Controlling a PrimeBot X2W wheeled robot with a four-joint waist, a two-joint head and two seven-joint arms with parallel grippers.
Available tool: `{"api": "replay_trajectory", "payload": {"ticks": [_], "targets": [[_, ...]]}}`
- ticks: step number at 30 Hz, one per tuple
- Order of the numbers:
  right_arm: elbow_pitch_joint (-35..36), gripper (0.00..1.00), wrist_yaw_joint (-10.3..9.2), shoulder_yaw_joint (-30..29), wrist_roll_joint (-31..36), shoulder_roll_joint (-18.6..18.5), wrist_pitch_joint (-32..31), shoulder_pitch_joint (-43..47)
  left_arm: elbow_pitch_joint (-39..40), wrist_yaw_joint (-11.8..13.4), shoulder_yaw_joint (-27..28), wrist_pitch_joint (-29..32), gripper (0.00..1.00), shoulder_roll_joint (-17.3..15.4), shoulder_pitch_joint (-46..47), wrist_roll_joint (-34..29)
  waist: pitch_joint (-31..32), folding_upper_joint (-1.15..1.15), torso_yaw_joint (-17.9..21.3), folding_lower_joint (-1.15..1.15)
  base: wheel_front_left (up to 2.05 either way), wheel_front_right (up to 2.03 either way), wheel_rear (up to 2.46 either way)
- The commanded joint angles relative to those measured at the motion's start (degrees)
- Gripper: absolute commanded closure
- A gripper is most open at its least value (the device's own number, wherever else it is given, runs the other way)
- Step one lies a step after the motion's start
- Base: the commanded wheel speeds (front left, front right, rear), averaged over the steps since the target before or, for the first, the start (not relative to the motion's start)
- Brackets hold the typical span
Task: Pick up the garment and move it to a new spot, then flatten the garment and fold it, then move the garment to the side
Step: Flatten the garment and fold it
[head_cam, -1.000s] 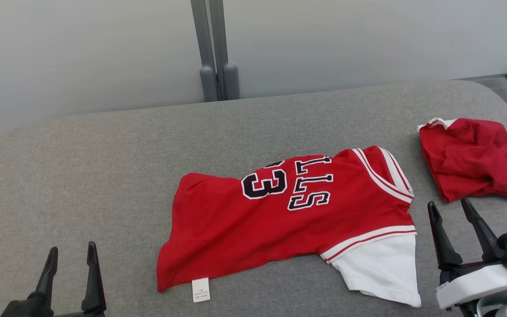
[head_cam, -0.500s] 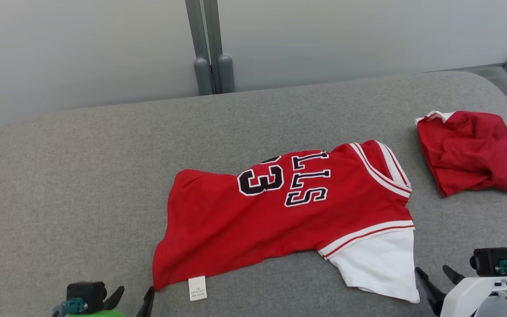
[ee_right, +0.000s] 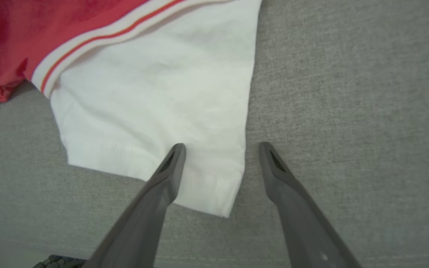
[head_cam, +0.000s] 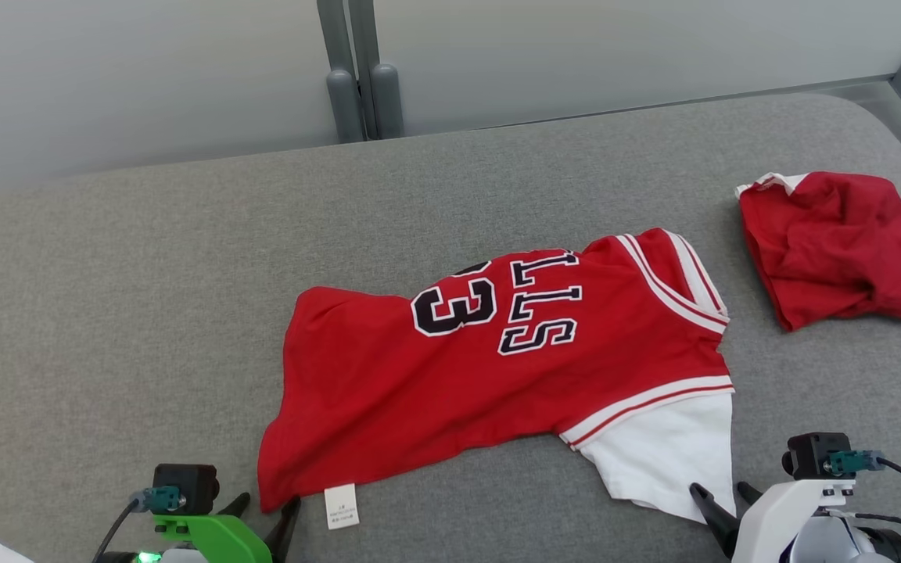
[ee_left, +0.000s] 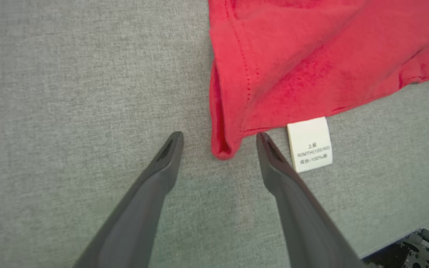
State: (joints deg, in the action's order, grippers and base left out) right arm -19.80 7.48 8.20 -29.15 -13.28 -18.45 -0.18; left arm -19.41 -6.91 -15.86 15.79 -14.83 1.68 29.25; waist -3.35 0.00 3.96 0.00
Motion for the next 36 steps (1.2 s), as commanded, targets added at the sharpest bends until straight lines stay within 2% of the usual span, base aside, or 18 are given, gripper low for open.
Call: {"api": "replay_trajectory", "payload": {"ticks": [1,5,6,7,8,9,10,11,12,13,14,20,28,32,36], "targets": [[-1.0,0.0,0.01,0.9,-0.5,0.6,0.3,-0.5,-0.5,-0.2,-0.3,-0.7,0.0,0.1,1.1,1.0,-0.1,0.0,0.3,0.0,0.0,0.0,0.0],[-2.5,0.01,0.01,2.3,-1.4,1.0,1.3,-1.4,-2.0,-0.6,-2.1,-1.5,0.0,-0.1,2.3,1.7,-0.4,0.0,0.6,0.0,0.0,0.0,0.0],[-2.8,0.11,0.01,2.7,-1.6,1.0,1.6,-1.7,-2.3,-0.6,-2.4,-1.7,0.0,-0.1,2.7,1.8,-0.5,0.0,0.6,0.0,0.0,0.0,0.0],[-3.1,0.51,0.02,3.2,-1.9,1.0,1.8,-2.0,-2.8,-0.5,-2.8,-1.7,0.0,-0.1,3.1,2.2,-0.6,0.0,0.6,0.0,0.0,0.0,0.0],[-3.2,0.53,0.03,3.6,-2.2,1.0,2.2,-2.2,-3.2,-0.5,-3.1,-2.0,0.0,-0.2,3.4,2.4,-0.6,0.0,0.6,0.0,0.0,0.0,0.0],[-3.2,0.62,0.03,4.2,-2.5,0.9,2.8,-2.4,-3.9,-0.6,-3.5,-2.2,0.0,-0.3,3.7,2.6,-0.7,0.0,0.6,0.0,0.0,0.0,0.0],[-3.3,0.79,0.02,4.6,-2.9,0.8,3.2,-2.6,-4.4,-0.5,-3.7,-2.2,0.0,-0.3,4.0,3.0,-0.7,0.0,0.7,0.0,0.0,0.0,0.0],[-3.5,1.0,0.01,5.0,-3.3,0.6,3.6,-2.8,-5.0,-0.6,-4.0,-2.4,0.38,-0.2,4.1,3.2,-0.7,0.0,0.7,0.0,0.0,0.0,0.0],[-3.7,1.0,0.01,5.3,-3.6,0.3,3.8,-3.1,-5.4,-0.6,-4.3,-2.5,0.57,-0.3,4.3,3.5,-0.6,0.0,0.7,0.0,0.0,0.0,0.0],[-3.8,1.0,0.01,5.7,-4.0,0.0,4.2,-3.3,-6.0,-0.6,-4.6,-2.6,0.83,-0.3,4.5,3.7,-0.5,0.0,0.7,0.0,0.0,0.0,0.0],[-3.8,1.0,0.01,5.9,-4.3,-0.2,4.7,-3.5,-6.2,-0.6,-4.9,-3.2,1.0,-0.4,4.7,3.8,-0.4,0.0,0.7,0.0,0.0,0.0,0.0],[-1.9,1.0,0.01,6.8,-7.3,-1.7,8.6,-3.7,-5.7,-0.6,-6.1,-4.8,1.0,-1.8,4.8,5.0,0.2,0.0,0.5,0.0,0.0,0.0,0.0],[3.9,1.0,0.01,7.5,-11.5,-4.6,15.5,-5.3,-2.1,-0.6,-6.6,-6.3,1.0,-3.7,6.2,5.7,-0.6,0.0,0.3,0.0,0.0,0.0,0.0],[7.0,1.0,0.01,8.2,-12.7,-6.6,19.1,-9.1,0.3,-0.5,-5.2,-6.2,1.0,-5.0,9.6,6.0,-2.2,0.0,0.5,0.0,0.0,0.0,0.0],[8.9,1.0,0.01,9.0,-13.6,-8.6,22.0,-16.6,2.8,-0.5,-4.1,-4.8,1.0,-6.8,16.7,5.6,-5.5,0.0,0.5,0.0,0.0,0.0,0.0]]}}
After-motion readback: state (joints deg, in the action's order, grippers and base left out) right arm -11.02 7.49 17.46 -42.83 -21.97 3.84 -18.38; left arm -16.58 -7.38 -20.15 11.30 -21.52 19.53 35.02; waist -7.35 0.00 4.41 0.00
